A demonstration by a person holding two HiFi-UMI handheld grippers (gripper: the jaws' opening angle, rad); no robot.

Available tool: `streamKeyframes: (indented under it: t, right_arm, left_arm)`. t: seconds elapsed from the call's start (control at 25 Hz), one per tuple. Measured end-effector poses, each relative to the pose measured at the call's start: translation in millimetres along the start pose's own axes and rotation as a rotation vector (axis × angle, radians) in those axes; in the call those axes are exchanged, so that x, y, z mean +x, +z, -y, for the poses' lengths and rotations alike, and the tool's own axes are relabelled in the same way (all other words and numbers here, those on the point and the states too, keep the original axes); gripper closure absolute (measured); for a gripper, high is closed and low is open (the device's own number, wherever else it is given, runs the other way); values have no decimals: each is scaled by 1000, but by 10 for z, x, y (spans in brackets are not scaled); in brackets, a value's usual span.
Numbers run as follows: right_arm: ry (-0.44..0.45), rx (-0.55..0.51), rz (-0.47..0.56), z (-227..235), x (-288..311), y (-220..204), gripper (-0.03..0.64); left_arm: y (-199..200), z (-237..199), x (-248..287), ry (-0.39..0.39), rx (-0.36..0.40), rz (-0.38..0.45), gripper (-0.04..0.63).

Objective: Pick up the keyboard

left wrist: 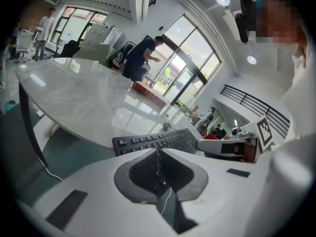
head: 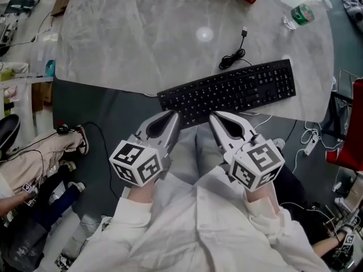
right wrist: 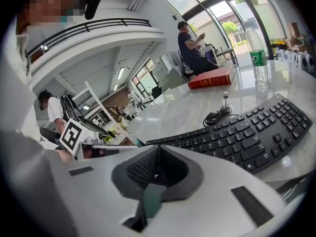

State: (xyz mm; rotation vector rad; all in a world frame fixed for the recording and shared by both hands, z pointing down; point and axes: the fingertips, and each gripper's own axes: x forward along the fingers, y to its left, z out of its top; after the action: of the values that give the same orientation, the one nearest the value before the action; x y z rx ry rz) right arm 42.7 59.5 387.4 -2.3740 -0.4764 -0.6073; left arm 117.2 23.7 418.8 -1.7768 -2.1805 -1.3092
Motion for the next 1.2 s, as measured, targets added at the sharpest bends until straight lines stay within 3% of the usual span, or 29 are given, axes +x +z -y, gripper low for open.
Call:
streamKeyframes:
  t: [0.36, 0.44, 0.56, 0.92, 1.2]
  right_arm:
    - [-2, 30, -23, -18, 23, -177, 583]
    - [-2, 28, -27, -18, 24, -179, 583]
    - [-7, 36, -26, 40, 14, -190, 583]
    - [-20, 50, -35, 59, 4, -251, 583]
    - [-21, 78, -35, 249, -32, -333, 583]
  left_arm:
    - [-1, -162, -46, 47, -19, 21, 570]
    - [-16, -185, -31, 47, -37, 17, 461]
    - [-48, -221, 4, 63, -45, 10, 452]
    - [-164, -363, -17, 89, -69, -28, 338]
    - [-424, -386, 197, 71, -153, -92, 318]
